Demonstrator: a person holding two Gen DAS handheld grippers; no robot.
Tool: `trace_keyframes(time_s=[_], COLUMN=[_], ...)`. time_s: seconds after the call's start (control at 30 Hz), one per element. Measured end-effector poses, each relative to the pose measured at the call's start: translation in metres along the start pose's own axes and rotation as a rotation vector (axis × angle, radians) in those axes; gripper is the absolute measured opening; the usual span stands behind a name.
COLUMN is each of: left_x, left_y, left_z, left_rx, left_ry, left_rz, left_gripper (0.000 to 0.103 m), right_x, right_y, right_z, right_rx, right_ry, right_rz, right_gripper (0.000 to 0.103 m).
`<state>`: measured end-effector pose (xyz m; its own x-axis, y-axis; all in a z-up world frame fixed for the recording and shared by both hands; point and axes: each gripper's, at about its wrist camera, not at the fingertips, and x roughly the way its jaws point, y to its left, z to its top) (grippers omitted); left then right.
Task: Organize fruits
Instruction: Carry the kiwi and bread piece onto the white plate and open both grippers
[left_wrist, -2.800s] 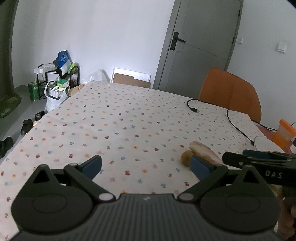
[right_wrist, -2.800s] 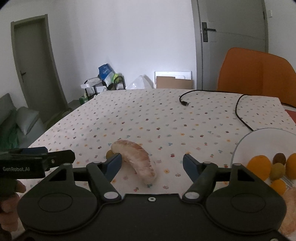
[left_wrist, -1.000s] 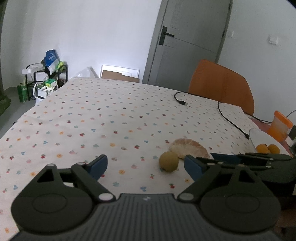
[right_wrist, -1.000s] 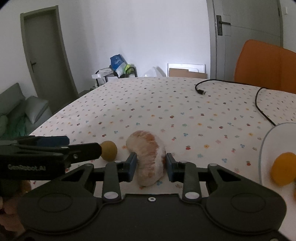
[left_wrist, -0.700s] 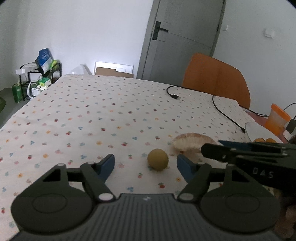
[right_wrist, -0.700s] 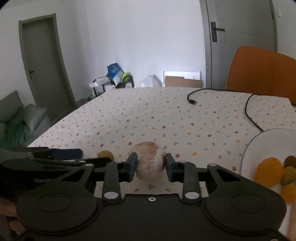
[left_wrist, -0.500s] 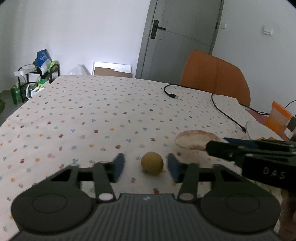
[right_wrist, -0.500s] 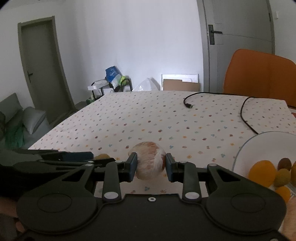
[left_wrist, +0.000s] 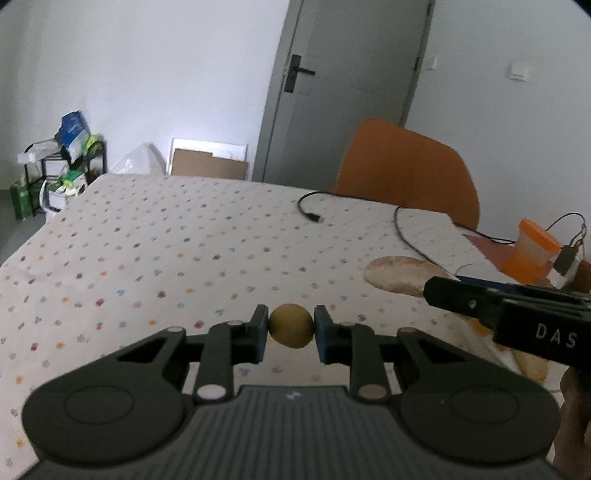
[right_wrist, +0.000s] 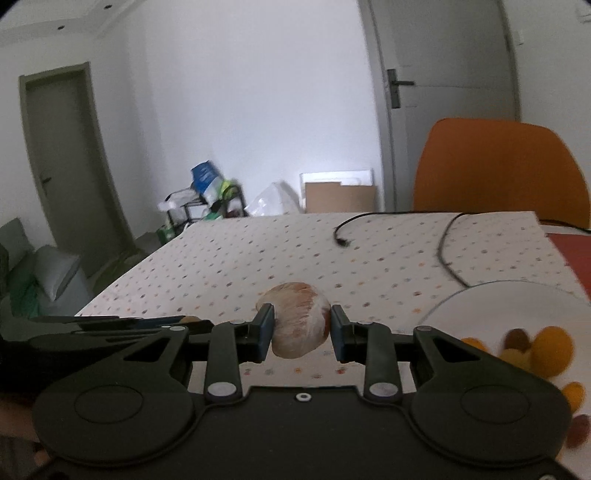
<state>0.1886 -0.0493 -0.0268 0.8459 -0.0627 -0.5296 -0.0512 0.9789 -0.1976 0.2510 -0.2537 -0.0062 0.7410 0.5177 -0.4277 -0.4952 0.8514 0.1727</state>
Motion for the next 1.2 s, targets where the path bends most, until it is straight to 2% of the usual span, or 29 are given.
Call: trace_keyframes(time_s=[0.5, 1.2], left_x=[0.007, 0.024], left_y=[-0.068, -0.146], left_z=[0.001, -0.013], left_rx=[0.081, 0.190], left_ry=[-0.007, 0.034], left_rz=[-0.120, -0.221], left_gripper=[0.025, 0.025], right_x=[-0.038, -0.086], right_y=[-0.050, -0.127], right_z=[-0.007, -0.034], right_rx=[0.059, 0.165], right_ry=[-0.047, -0.092], right_rz=[-0.110, -0.251], right_gripper=[0.030, 0.030])
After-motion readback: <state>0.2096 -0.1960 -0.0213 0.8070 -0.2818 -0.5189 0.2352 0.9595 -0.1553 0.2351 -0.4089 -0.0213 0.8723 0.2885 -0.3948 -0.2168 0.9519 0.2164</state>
